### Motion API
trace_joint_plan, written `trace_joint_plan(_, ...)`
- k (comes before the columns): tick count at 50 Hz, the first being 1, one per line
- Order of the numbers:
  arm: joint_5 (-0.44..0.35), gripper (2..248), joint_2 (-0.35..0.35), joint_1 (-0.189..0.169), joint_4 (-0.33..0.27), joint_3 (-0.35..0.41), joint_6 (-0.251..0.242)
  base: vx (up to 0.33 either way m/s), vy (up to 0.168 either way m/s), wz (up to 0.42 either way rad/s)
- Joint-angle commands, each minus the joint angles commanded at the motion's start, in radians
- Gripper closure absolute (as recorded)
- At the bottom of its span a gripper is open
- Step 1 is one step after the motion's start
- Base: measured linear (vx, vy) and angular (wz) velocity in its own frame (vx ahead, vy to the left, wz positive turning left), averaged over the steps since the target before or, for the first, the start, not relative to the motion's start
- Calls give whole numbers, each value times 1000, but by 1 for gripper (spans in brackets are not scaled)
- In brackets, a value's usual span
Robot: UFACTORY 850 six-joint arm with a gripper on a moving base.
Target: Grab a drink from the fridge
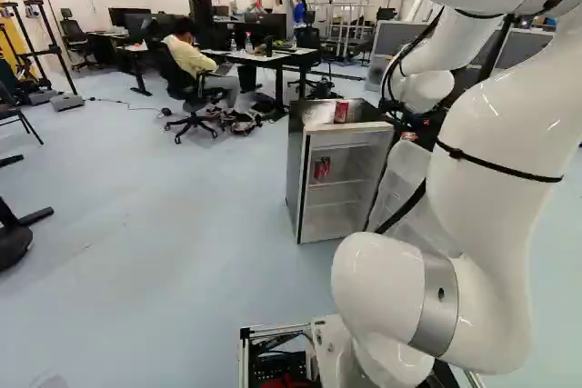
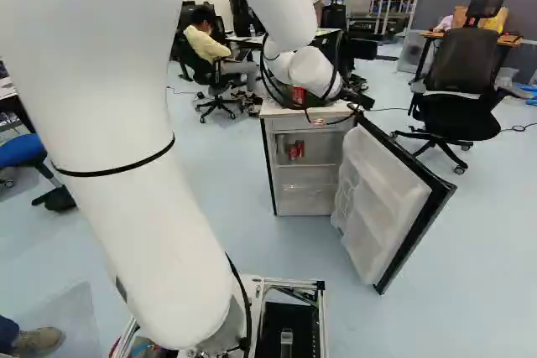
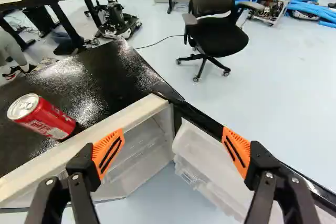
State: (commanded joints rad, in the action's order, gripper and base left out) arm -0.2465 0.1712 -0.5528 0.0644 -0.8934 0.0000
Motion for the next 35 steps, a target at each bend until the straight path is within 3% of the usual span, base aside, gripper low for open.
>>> trace_joint_plan(35, 227, 3, 7, -91, 111, -93, 0, 0, 0, 0)
